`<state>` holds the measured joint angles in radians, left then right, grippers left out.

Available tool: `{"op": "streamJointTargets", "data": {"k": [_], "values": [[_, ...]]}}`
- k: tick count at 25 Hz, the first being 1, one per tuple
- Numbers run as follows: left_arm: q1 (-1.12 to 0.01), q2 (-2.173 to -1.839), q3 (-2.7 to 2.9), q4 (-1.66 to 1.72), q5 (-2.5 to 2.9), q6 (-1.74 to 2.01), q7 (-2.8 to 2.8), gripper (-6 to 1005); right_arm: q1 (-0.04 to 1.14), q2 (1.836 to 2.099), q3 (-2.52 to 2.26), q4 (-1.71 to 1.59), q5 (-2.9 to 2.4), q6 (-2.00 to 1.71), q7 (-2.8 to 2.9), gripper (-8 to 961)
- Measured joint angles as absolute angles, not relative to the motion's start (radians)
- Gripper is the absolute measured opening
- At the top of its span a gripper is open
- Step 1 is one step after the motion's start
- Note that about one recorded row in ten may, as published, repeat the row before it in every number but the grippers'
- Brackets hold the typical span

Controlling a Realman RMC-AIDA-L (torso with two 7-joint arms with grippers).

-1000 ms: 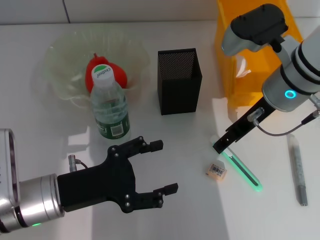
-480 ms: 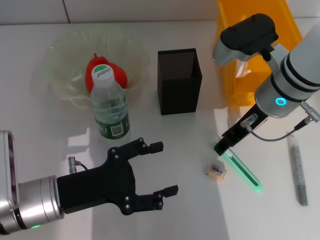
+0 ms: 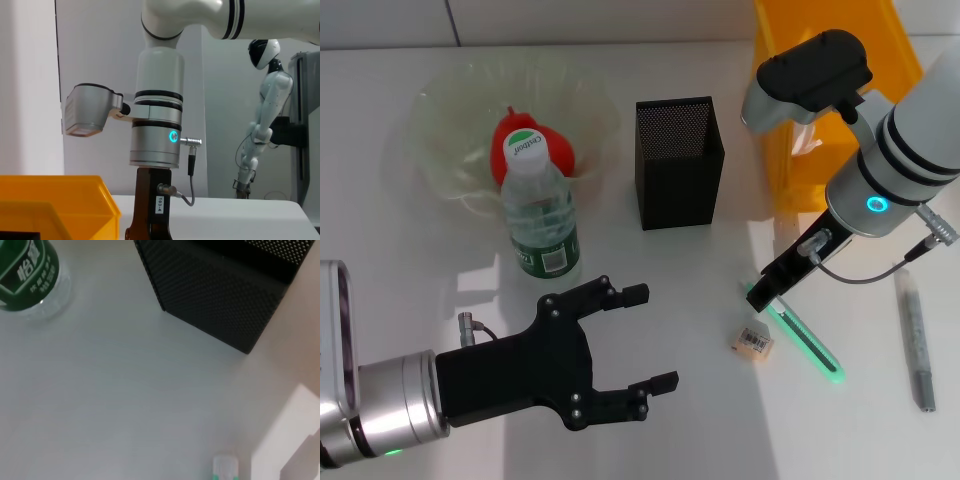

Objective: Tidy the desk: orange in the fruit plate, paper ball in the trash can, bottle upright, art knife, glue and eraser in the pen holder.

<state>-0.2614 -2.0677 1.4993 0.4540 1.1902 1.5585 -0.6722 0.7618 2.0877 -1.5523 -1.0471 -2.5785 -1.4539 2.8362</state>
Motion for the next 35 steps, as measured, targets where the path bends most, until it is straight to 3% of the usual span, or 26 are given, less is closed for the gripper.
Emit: {"op": "streamJointTargets", "data": {"k": [10,26,32,35], "values": [[-0.262,-2.068,1.5,0.454,1.19,1.559,-0.672,842,0.762,2.088,-1.57,-1.041,-2.576,-1.445,2.836,494],[-0.262,-2.068,1.5,0.454,1.19,1.559,-0.672,842,0.764,2.089,-1.596,-1.036,-2.573,-1.446,2.836,289],[-0.262,-2.068,1.497,0.454,1.19,1.558,-0.672,842,0.741,2.089,-1.587,-1.09,-2.557,-1.459,2.833,164],[-0.262,-2.068,1.497,0.454,1.19,1.559,-0.672,842,0.705,2.085,-1.565,-1.185,-2.549,-1.49,2.828,171]]}}
